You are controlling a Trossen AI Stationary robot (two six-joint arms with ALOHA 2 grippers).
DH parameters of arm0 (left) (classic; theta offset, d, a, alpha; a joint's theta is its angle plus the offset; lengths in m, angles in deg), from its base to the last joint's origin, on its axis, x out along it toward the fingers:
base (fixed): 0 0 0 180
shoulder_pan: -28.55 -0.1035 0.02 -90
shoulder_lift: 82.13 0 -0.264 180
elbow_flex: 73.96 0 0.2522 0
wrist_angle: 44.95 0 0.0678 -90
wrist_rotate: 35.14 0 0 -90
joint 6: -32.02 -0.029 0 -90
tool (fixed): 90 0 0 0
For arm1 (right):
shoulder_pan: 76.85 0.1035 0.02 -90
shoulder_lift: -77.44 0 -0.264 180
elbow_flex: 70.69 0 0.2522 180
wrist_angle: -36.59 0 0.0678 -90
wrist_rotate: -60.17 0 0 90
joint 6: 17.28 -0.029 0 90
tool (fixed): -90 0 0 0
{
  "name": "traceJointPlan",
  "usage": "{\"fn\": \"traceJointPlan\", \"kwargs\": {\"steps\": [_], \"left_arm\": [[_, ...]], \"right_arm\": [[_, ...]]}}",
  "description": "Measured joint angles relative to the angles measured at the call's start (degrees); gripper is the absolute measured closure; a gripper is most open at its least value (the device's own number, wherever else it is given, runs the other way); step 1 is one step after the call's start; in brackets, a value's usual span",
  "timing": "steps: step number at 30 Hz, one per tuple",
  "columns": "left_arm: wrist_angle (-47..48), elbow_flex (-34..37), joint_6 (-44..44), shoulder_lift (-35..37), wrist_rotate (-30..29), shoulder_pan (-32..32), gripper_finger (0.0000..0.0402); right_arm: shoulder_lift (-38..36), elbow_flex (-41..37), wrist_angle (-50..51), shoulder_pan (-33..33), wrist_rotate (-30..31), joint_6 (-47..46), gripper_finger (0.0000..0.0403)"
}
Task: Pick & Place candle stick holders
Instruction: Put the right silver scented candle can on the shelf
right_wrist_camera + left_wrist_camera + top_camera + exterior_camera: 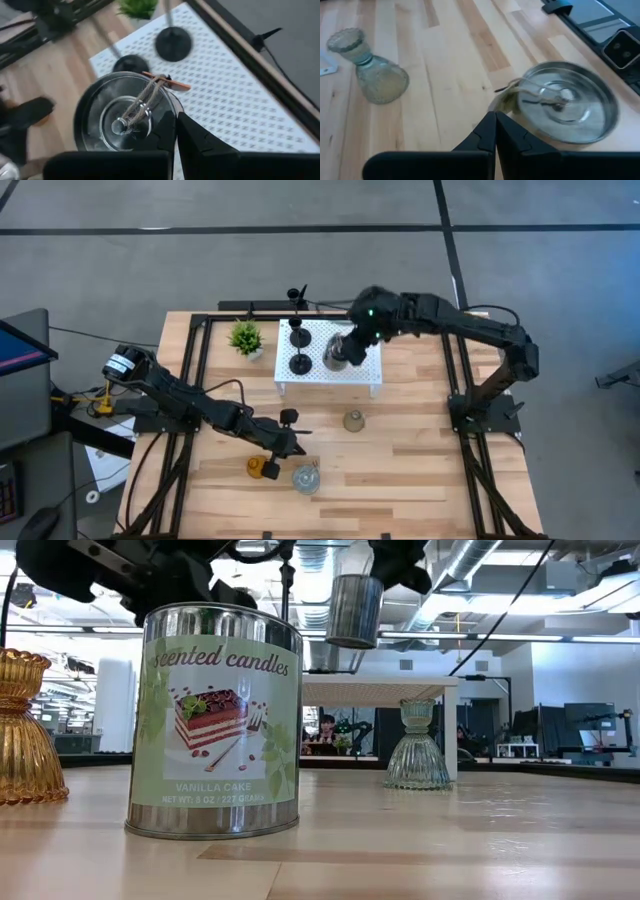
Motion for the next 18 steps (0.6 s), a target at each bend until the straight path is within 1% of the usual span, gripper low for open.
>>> {"fn": "traceJointPlan", "kwargs": {"steps": [3, 8, 18], "left_arm": [[-0.2, 0.0, 0.0, 0.0, 0.0, 0.8, 0.0396], [-0.2, 0.0, 0.0, 0.0, 0.0, 1.4, 0.0396], [-0.4, 0.0, -0.1, 0.0, -1.0, 1.4, 0.0396]], "right_arm": [[0.0, 0.0, -0.3, -2.9, -0.4, 1.3, 0.0403], [0.1, 0.0, -3.3, -6.7, -2.9, 2.6, 0.0403], [6.1, 0.0, -5.3, -10.3, -5.2, 4.7, 0.0403]]}}
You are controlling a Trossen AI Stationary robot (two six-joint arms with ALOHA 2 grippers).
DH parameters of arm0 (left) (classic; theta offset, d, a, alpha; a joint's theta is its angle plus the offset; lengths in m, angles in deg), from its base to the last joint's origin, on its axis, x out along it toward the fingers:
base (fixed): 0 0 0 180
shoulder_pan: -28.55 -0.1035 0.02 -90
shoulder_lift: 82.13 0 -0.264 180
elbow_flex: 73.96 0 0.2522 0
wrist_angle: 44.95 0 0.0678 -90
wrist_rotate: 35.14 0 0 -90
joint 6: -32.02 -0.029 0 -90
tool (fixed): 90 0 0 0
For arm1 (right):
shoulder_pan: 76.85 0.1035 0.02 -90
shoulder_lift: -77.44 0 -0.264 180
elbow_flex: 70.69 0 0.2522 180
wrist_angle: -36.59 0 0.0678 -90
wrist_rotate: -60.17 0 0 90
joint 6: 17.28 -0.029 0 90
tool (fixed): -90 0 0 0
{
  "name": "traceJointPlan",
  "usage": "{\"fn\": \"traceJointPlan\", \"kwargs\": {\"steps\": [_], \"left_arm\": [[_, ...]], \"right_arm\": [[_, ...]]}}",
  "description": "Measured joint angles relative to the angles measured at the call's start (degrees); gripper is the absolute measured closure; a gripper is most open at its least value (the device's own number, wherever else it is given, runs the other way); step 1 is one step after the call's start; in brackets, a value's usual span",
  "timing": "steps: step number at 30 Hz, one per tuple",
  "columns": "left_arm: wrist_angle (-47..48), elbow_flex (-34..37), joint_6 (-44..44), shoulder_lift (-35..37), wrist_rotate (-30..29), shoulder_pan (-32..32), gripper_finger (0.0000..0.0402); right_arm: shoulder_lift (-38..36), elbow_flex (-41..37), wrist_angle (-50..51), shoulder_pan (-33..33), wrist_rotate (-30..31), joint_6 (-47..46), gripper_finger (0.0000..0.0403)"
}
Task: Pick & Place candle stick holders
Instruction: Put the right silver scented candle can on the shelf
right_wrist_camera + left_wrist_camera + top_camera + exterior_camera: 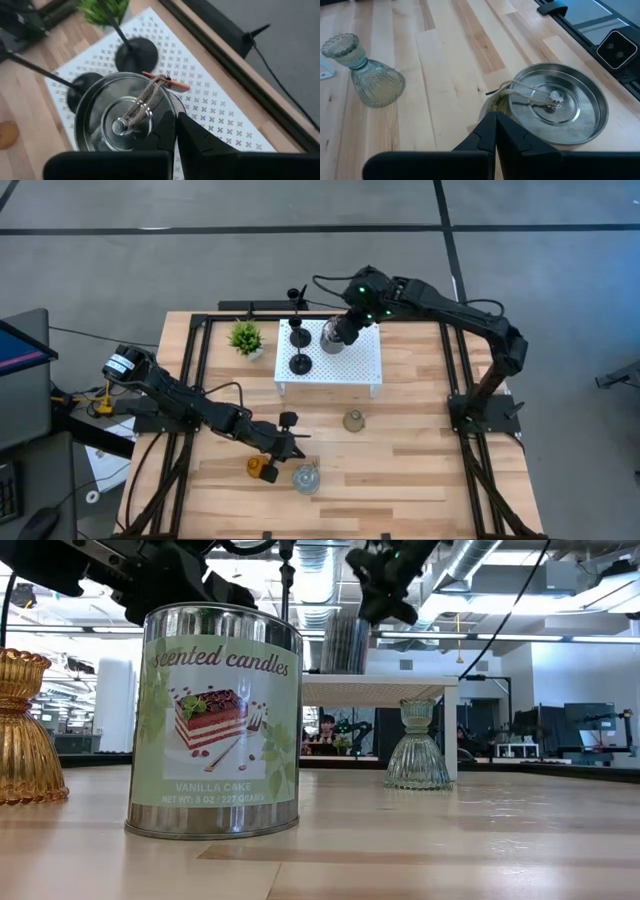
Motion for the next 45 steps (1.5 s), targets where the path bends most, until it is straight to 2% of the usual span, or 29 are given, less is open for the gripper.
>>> {"fn": "traceJointPlan", "kwargs": {"steps": [8, 22, 37, 45], "left_arm": [[-0.1, 0.0, -0.1, 0.0, 0.0, 0.0, 0.0396], [-0.1, 0.0, -0.1, 0.0, -0.4, 0.0, 0.0396], [-0.1, 0.0, 0.0, 0.0, -0.4, 0.0, 0.0396], [-0.1, 0.0, 0.1, 0.0, -0.4, 0.0, 0.0396]], "right_arm": [[1.4, 0.3, -0.3, -2.5, -0.8, 0.9, 0.0403], [3.3, 0.4, -1.0, -2.6, -3.4, 1.0, 0.0403], [4.3, 0.4, -3.0, -2.8, -3.5, 0.9, 0.0403], [4.2, 0.4, -3.2, -2.8, -3.4, 0.8, 0.0377]]}}
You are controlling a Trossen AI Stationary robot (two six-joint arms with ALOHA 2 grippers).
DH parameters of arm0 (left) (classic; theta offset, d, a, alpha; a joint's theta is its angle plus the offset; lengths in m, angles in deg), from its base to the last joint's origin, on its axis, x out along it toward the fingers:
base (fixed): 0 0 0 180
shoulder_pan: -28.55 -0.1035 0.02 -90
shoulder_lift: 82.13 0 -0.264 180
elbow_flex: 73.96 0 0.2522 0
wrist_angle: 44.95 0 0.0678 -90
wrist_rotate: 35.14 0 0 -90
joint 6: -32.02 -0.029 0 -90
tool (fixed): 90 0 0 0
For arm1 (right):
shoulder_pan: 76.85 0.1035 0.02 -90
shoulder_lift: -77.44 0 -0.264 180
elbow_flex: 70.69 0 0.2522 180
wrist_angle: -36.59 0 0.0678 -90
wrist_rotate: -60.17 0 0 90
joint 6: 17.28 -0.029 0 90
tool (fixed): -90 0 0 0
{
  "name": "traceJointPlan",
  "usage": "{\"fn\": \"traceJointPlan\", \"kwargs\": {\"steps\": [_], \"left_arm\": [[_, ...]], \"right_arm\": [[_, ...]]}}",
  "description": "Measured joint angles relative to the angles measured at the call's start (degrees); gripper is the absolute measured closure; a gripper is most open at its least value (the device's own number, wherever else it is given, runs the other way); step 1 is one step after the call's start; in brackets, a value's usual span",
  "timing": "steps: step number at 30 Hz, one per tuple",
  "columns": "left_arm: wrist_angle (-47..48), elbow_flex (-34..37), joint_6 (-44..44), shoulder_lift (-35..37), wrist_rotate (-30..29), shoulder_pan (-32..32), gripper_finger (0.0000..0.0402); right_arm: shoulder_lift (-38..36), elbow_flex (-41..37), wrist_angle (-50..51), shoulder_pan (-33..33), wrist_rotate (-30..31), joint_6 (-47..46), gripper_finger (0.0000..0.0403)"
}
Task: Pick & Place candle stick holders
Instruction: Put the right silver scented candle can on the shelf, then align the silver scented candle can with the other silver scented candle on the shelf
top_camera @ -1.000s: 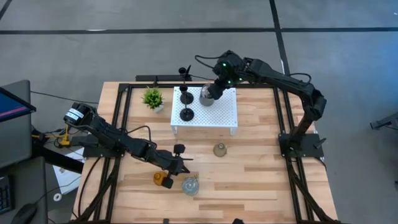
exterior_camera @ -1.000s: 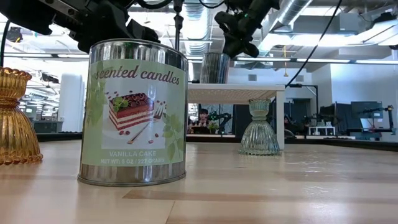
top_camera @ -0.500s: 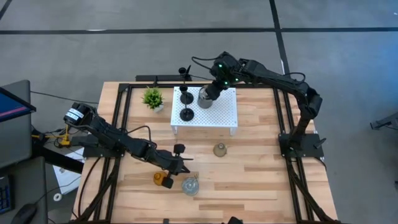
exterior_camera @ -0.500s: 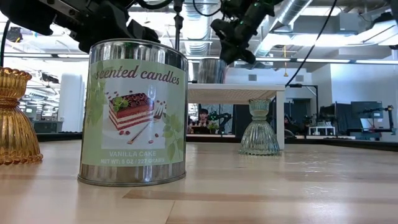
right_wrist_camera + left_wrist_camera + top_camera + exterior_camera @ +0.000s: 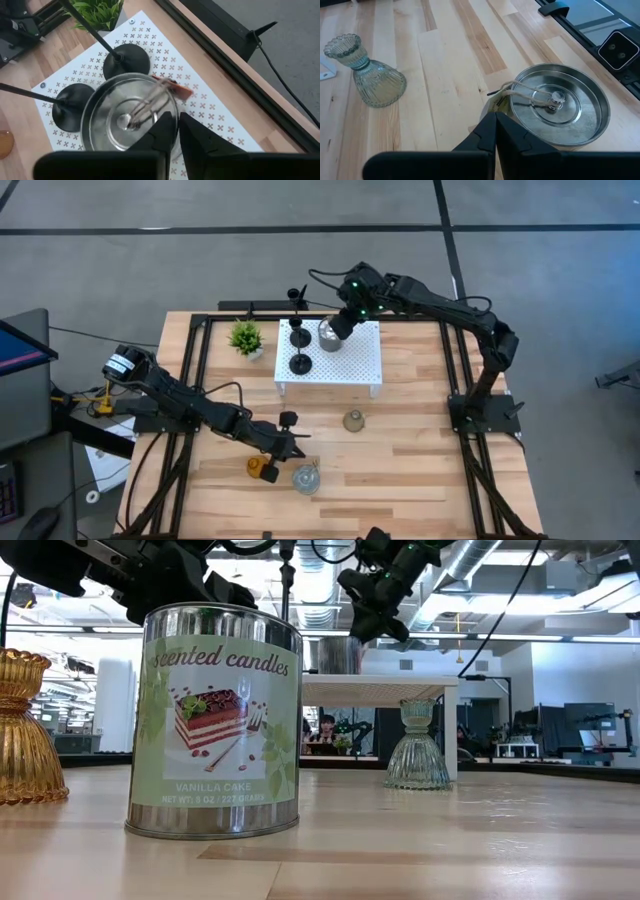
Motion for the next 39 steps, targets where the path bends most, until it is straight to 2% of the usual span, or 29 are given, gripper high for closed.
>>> {"fn": "traceJointPlan", "kwargs": {"steps": [12, 18, 23, 32, 39], "left_arm": [[0.0, 0.0, 0.0, 0.0, 0.0, 0.0, 0.0396], [0.0, 0.0, 0.0, 0.0, 0.0, 0.0, 0.0396], [0.0, 0.0, 0.0, 0.0, 0.0, 0.0, 0.0396], [0.0, 0.0, 0.0, 0.0, 0.0, 0.0, 0.0396], [0.0, 0.0, 0.0, 0.0, 0.0, 0.0, 0.0396]], "right_arm": [[-0.6, -0.1, 0.4, -0.2, 0.1, 0.1, 0.0349], [-5.3, 0.0, 1.3, -0.8, 0.1, 0.0, 0.034], [-12.2, 0.0, 2.1, -0.1, -0.1, -0.7, 0.034], [-22.0, 0.0, 10.7, 9.8, 0.9, -1.5, 0.034], [-24.8, 0.0, 17.2, 23.5, 16.0, -5.8, 0.0361]]}}
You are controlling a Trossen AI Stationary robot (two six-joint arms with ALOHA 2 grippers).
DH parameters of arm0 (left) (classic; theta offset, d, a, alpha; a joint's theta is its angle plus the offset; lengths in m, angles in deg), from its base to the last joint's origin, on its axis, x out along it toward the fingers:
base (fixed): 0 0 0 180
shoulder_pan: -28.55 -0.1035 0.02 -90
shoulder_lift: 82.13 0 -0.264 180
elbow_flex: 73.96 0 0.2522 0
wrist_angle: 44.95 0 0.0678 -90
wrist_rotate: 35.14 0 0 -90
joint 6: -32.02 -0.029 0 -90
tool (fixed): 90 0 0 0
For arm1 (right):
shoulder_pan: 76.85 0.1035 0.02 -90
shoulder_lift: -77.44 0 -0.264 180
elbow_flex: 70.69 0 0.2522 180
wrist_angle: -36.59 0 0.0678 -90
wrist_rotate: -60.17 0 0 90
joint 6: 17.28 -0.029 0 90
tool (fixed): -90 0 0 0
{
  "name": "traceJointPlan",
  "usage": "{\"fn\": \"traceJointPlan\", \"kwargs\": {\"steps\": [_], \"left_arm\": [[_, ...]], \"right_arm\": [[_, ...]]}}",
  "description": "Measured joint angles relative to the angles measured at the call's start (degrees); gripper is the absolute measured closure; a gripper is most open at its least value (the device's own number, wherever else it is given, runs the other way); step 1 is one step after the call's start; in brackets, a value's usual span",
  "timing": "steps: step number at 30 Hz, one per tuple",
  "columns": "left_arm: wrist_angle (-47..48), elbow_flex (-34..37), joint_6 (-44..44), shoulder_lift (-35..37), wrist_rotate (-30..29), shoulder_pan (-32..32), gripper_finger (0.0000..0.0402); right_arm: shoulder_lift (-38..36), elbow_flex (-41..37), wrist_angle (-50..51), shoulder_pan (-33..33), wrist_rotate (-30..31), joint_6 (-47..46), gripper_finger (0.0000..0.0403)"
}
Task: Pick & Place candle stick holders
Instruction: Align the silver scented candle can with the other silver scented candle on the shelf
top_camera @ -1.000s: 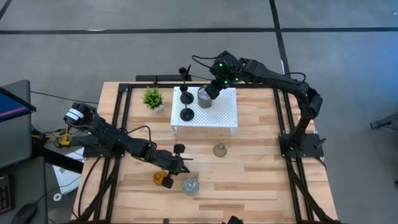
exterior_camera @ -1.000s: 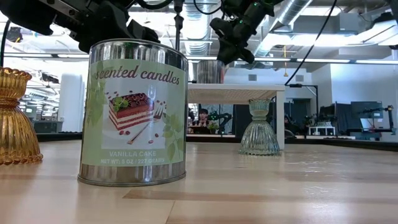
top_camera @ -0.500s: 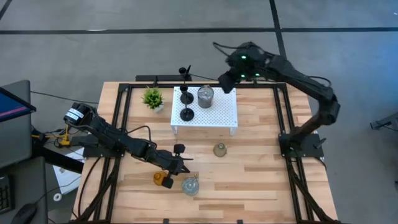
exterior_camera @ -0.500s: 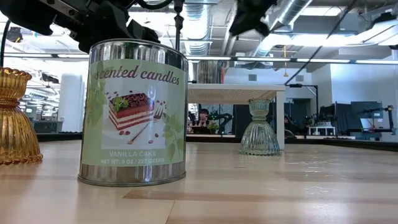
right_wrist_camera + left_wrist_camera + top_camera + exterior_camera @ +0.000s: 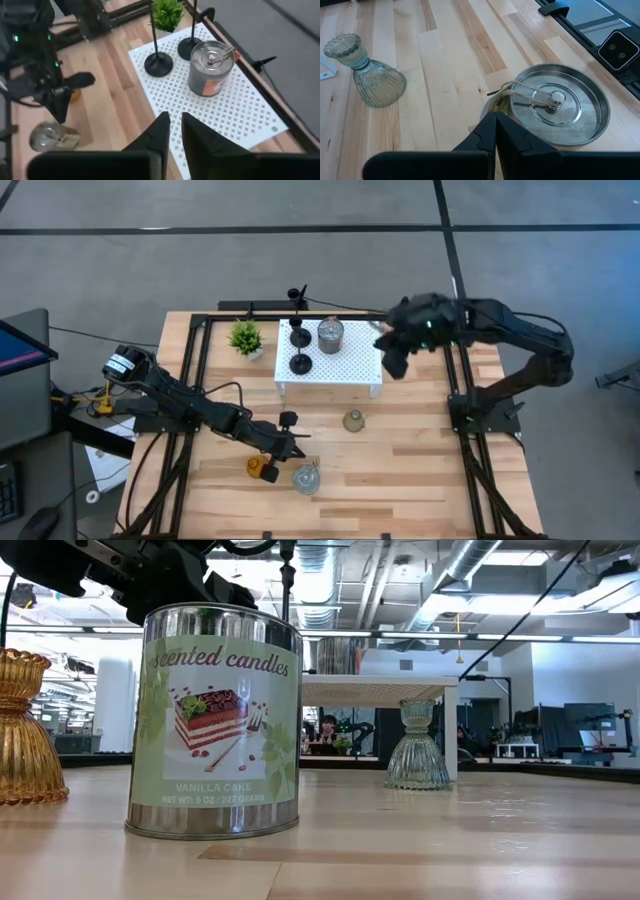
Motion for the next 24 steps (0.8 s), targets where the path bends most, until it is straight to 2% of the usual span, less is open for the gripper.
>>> {"fn": "traceJointPlan", "kwargs": {"steps": [5, 12, 19, 24], "left_arm": [[0.0, 0.0, 0.0, 0.0, 0.0, 0.0, 0.0396], [0.0, 0.0, 0.0, 0.0, 0.0, 0.0, 0.0396], [0.0, 0.0, 0.0, 0.0, 0.0, 0.0, 0.0396], [0.0, 0.0, 0.0, 0.0, 0.0, 0.4, 0.0396]], "right_arm": [[0.0, -0.2, 1.5, 8.7, 5.4, -1.8, 0.0397], [0.1, -8.1, -2.7, 18.4, 8.4, -2.8, 0.0398], [-1.7, -20.6, -16.4, 26.0, 9.1, -2.8, 0.0399], [-5.1, -30.0, -26.4, 30.2, 15.1, -3.1, 0.0402]]}}
